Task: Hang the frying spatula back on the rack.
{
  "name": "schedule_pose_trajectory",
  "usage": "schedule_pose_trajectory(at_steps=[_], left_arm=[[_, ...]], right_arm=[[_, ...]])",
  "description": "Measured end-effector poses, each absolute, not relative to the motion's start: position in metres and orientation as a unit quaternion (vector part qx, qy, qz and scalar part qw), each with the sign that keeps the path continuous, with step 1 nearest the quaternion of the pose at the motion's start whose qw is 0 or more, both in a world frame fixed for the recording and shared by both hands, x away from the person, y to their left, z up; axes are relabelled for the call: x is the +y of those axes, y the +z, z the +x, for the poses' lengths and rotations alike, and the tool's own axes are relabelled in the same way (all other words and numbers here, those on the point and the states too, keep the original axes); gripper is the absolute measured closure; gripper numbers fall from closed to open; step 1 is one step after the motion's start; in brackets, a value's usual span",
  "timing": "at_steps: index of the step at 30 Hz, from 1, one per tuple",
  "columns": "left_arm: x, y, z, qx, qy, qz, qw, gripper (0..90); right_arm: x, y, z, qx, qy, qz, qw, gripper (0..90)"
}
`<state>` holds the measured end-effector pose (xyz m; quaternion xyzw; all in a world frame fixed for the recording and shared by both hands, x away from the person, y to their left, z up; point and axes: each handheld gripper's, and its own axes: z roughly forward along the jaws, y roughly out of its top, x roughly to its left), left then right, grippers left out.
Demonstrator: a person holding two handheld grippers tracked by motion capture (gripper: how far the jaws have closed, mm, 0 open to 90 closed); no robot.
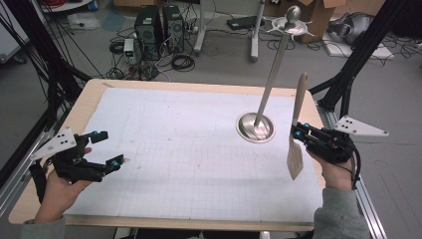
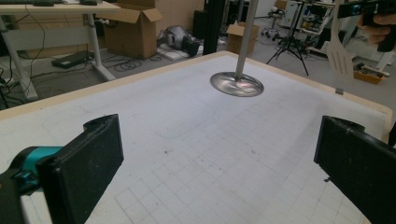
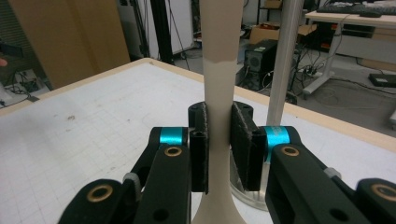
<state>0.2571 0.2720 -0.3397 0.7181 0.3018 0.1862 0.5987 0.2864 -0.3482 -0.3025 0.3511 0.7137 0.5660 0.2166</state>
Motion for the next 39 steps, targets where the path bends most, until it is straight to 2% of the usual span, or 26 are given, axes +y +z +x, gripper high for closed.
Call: schedule_pose_trajectory(at_steps=[27,39], left_arm=[[0.274,-0.339,0.255,0.298,0.180,0.712,0.609,1.8],[0.280,-0.333,0.244,0.297,0.193,0.709,0.610,1.8]], right_arm=[[-0.377,-0.270,0.318,0.724,0.561,0.343,0.205,78.1],[-0.388,-0.261,0.329,0.730,0.559,0.344,0.191,78.1]])
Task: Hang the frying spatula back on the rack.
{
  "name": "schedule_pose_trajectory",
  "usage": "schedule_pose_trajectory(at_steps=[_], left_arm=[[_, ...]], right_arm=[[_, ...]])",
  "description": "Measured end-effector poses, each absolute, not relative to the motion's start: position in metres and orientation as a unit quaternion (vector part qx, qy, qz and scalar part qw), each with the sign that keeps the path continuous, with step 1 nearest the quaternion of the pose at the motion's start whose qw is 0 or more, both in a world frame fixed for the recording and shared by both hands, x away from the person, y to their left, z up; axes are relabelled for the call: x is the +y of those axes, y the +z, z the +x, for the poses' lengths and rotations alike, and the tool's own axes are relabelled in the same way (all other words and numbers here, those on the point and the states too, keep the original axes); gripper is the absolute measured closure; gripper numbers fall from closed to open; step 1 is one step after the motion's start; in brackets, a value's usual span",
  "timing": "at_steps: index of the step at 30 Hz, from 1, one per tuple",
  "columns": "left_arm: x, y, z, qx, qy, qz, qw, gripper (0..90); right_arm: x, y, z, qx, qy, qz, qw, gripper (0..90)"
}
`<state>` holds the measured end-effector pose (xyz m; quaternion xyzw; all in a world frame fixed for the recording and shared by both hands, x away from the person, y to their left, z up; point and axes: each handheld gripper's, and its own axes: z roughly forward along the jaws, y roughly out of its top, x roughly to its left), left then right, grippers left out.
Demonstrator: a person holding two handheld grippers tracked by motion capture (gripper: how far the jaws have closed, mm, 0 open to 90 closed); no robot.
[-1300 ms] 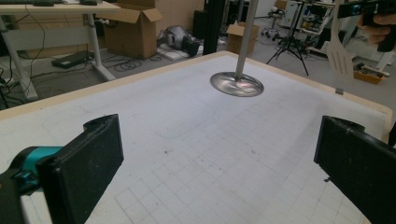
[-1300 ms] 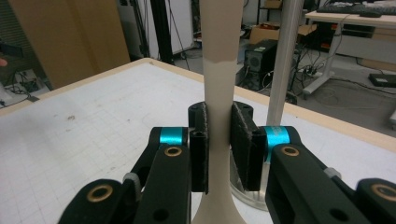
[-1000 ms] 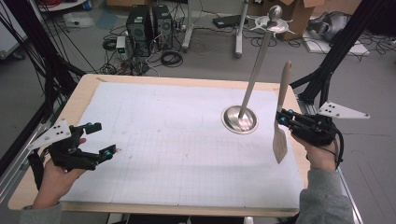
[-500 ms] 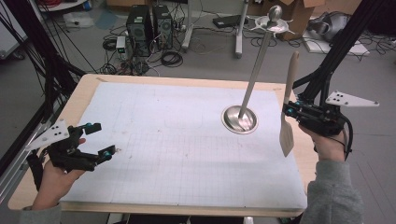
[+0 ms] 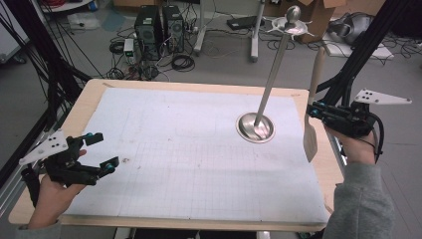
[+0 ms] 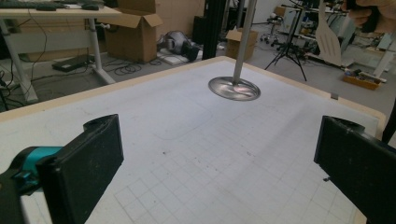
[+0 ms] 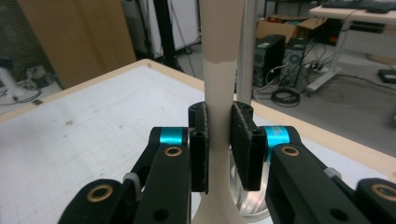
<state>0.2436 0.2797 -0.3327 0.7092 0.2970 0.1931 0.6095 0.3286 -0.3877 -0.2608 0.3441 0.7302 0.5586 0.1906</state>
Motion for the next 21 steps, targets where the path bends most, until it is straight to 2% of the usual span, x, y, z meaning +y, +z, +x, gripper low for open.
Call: schedule_pose_trajectory(at_steps=[21], left_arm=[[0.296,-0.334,0.229,0.317,0.208,0.702,0.603,1.8]], right_arm=[[-0.403,-0.249,0.358,0.739,0.547,0.356,0.169,78.1]])
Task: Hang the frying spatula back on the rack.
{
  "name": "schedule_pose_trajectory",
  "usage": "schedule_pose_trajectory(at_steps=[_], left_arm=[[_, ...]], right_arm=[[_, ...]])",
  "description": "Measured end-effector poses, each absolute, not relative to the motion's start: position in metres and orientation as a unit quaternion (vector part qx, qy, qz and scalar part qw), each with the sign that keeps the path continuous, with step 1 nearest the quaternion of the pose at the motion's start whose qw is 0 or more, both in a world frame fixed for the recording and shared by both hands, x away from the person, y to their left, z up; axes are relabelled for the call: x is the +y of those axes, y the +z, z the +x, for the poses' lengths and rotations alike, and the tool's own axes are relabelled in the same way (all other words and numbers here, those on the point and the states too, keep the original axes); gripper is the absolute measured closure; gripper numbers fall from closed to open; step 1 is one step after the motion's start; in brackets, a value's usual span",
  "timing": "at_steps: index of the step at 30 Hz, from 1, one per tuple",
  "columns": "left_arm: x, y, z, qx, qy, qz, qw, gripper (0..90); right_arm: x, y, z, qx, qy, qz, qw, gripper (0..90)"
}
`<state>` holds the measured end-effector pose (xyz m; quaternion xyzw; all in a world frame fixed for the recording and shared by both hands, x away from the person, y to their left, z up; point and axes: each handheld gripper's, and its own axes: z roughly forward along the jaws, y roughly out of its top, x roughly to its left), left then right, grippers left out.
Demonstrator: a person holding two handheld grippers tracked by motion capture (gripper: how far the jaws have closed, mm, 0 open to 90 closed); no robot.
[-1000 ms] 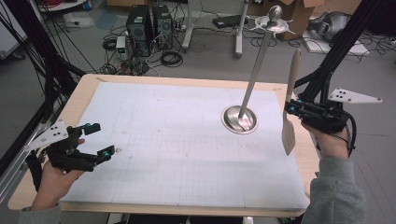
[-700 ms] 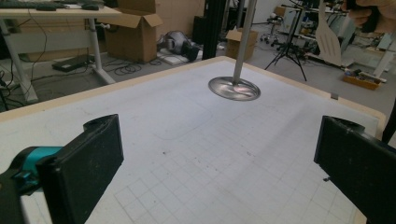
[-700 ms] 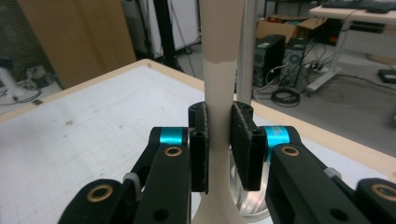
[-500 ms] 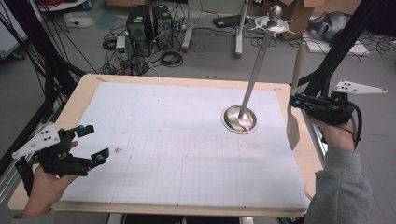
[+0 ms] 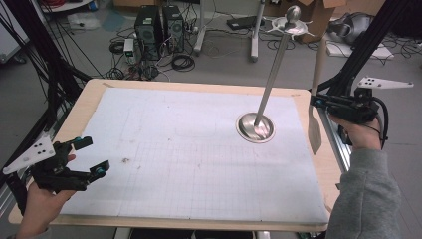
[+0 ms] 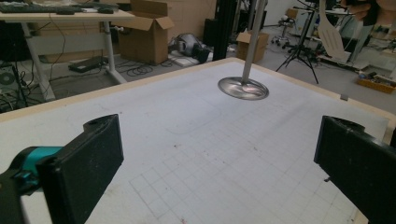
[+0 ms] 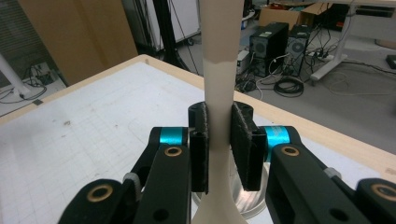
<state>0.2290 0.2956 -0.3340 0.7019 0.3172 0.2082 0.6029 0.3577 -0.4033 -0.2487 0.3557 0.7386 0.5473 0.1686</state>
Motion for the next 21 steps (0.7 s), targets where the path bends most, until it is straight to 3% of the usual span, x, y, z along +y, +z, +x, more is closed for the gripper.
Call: schedule_pose_trajectory(at_steps=[21], left_arm=[[0.308,-0.337,0.227,0.333,0.212,0.694,0.602,1.8]], right_arm=[[-0.409,-0.241,0.373,0.749,0.542,0.352,0.144,78.1]])
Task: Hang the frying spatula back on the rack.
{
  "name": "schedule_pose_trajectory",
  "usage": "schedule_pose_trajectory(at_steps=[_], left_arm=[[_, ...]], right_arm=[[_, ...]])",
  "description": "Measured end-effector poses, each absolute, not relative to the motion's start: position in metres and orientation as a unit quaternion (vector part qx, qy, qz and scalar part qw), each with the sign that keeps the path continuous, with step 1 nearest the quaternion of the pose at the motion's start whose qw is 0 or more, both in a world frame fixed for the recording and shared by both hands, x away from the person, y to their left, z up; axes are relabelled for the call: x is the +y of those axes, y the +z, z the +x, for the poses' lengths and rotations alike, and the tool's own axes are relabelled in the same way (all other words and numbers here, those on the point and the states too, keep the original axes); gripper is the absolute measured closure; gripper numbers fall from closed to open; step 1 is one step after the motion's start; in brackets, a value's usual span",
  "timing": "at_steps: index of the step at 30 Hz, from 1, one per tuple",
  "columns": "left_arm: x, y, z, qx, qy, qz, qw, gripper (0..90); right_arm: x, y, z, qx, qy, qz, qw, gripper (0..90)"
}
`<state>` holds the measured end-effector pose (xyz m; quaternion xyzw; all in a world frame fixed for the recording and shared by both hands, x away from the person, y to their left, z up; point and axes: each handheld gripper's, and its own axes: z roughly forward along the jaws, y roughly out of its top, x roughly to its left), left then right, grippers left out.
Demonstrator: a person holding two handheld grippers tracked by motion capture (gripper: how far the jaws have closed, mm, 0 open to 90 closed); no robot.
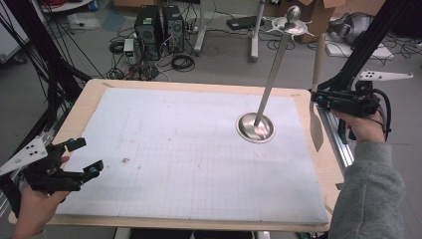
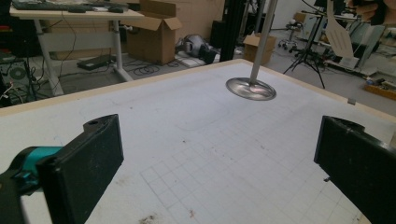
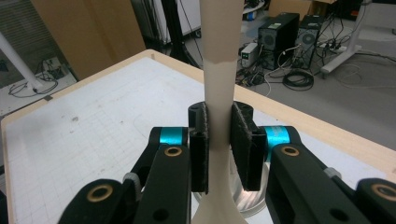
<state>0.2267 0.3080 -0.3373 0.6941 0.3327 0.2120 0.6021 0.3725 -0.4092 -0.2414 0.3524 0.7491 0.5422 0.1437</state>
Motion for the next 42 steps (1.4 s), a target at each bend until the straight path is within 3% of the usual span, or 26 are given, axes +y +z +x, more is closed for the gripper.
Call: schedule_pose_trajectory(at_steps=[42], left_arm=[[0.314,-0.340,0.226,0.342,0.216,0.694,0.596,1.8]], right_arm=[[-0.393,-0.240,0.387,0.758,0.540,0.343,0.130,78.1]])
